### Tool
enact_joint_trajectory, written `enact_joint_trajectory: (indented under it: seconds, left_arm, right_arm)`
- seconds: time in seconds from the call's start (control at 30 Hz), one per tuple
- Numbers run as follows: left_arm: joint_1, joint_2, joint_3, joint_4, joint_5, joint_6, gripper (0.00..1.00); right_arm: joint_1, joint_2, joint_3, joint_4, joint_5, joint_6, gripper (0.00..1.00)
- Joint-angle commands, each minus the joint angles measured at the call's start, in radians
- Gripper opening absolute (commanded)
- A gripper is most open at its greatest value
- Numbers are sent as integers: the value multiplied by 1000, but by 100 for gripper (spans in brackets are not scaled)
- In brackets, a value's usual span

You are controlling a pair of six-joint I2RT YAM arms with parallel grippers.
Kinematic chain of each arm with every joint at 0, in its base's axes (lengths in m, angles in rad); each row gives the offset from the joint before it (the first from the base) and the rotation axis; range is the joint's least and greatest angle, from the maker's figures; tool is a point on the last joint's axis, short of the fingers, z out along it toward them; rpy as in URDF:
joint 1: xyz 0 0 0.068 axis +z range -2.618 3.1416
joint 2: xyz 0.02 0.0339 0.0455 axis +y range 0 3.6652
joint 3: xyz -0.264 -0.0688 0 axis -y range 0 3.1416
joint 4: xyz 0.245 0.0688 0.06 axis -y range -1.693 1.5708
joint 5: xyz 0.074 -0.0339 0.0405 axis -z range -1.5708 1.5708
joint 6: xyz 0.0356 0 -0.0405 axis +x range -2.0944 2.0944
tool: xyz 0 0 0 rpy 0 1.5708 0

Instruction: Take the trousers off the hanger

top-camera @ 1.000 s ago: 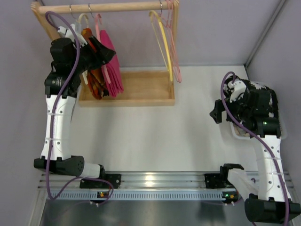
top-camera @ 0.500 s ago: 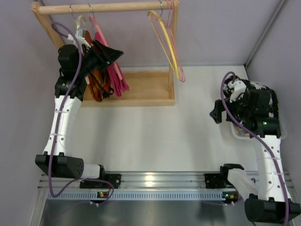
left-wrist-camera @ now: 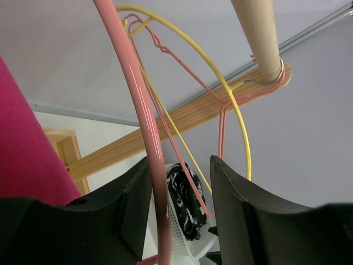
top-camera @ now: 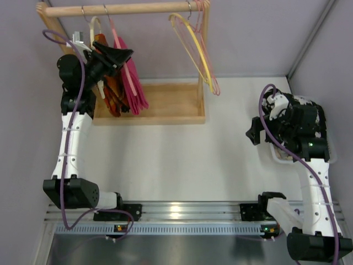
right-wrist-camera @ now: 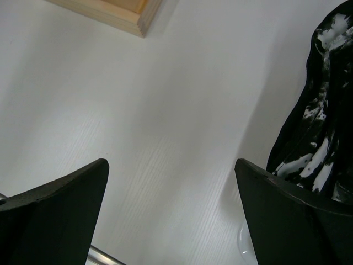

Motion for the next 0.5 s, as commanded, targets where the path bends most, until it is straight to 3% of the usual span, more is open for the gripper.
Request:
enact_joint_trajectory:
  seconds: [0.0,0.27,0.47]
  left_arm:
    - [31,14,16,128,72,-59,50]
    - [31,46,18,171,113,-95,42]
    - [33,73,6,241,136,-170,27]
  right_arm:
    - [5,-1,10,9,-23,-9,99]
    - [5,2,7,15,-30,0,99]
    - [5,2,9,12,-29,0,100]
